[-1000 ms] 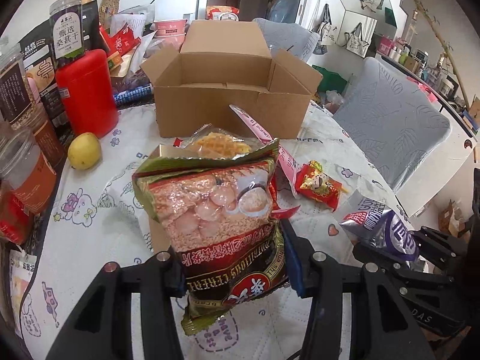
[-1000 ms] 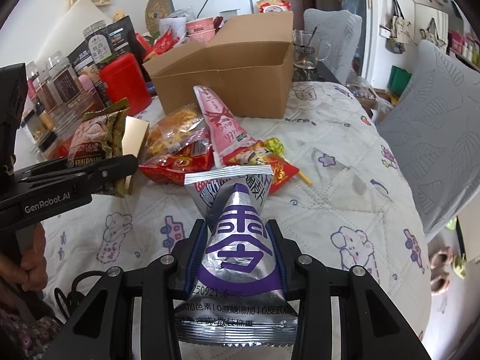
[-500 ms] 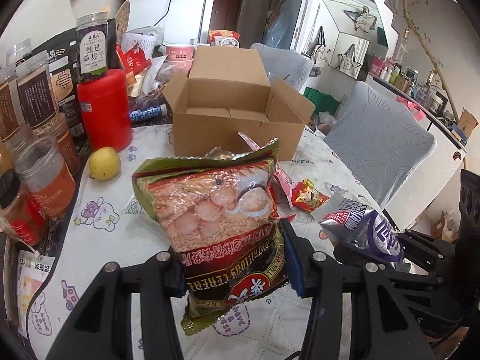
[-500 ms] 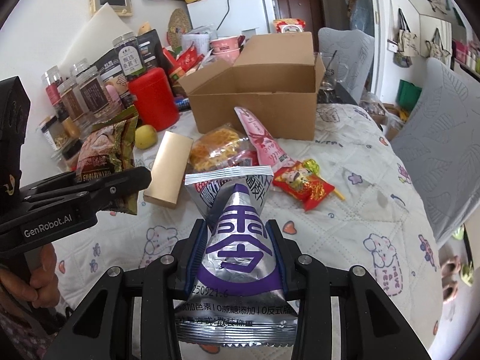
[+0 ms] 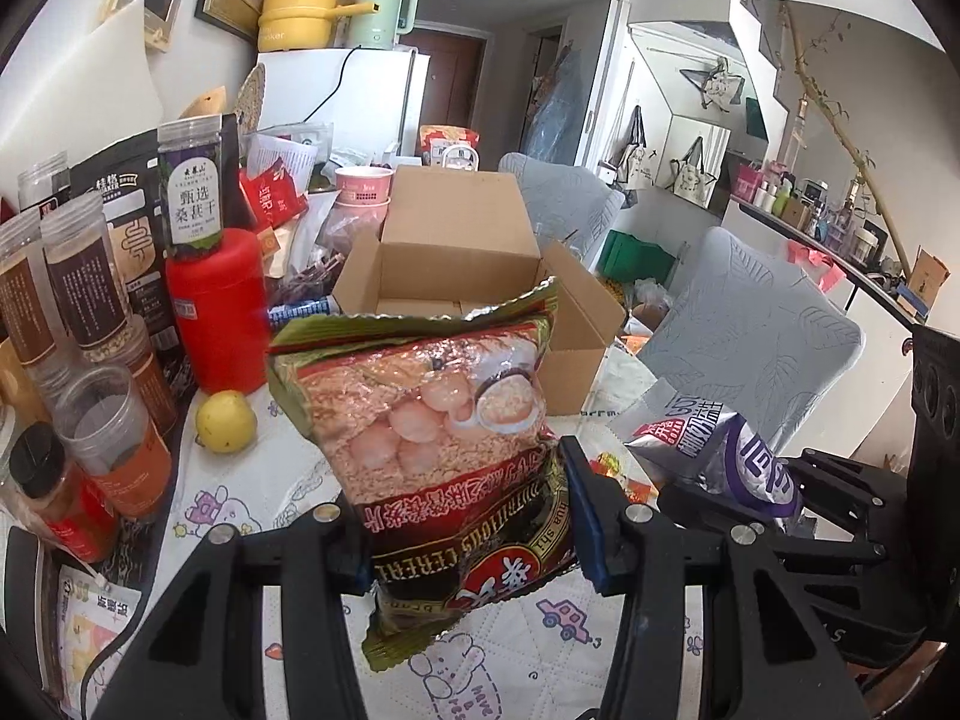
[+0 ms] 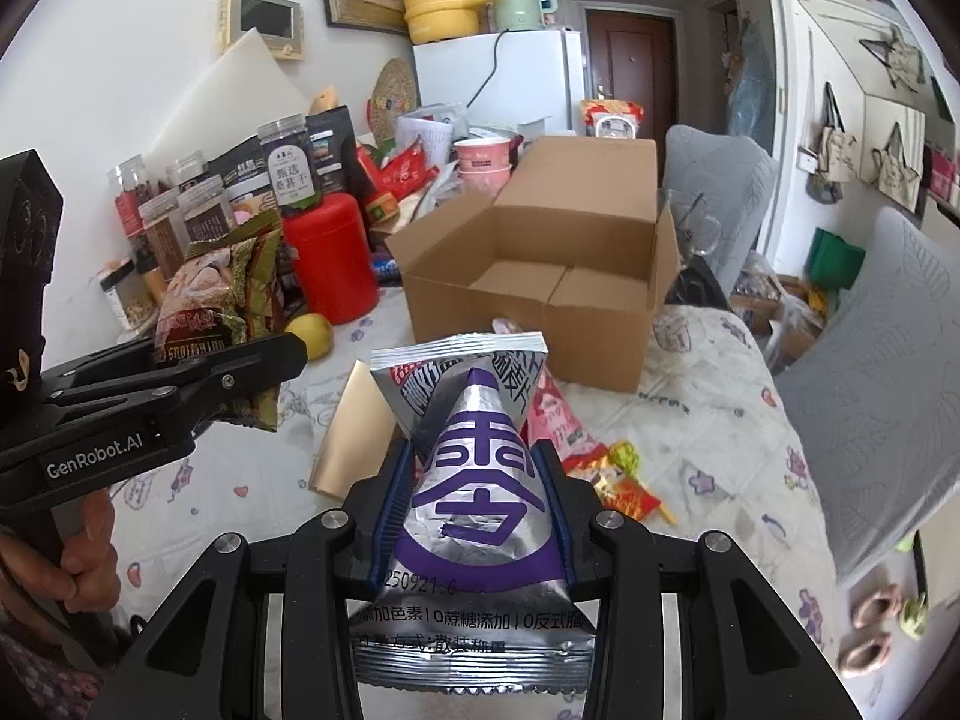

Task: Organize snacks
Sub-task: 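Carry both held bags over the open cardboard box with both tools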

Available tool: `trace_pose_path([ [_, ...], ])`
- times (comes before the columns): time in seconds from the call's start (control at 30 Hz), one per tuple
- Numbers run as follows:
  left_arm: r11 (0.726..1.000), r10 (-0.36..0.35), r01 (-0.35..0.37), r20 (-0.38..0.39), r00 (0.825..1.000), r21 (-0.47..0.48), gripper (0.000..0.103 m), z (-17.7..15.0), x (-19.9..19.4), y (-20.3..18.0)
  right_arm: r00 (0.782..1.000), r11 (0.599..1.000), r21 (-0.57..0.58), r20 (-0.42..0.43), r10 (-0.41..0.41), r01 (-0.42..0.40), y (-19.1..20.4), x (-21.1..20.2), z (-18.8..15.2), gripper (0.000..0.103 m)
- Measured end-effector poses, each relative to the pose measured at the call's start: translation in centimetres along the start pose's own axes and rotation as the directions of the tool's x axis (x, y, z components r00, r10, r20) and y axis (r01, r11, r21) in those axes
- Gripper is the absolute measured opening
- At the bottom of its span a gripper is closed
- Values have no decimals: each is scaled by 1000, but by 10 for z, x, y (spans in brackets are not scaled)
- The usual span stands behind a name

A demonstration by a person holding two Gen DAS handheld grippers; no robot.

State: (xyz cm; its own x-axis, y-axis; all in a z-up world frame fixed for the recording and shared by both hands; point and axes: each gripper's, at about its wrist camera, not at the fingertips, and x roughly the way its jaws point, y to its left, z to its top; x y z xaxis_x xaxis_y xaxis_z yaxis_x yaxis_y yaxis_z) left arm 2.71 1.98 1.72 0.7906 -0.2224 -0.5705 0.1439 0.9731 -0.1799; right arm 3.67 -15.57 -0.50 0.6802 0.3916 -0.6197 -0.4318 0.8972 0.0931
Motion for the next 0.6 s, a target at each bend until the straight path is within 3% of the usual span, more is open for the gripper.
trace_pose_path([
  [0.6,999,-2,-3,144,990,34,49,76,17,1,991,998,-68,131,4,5,-12,8,76,39],
])
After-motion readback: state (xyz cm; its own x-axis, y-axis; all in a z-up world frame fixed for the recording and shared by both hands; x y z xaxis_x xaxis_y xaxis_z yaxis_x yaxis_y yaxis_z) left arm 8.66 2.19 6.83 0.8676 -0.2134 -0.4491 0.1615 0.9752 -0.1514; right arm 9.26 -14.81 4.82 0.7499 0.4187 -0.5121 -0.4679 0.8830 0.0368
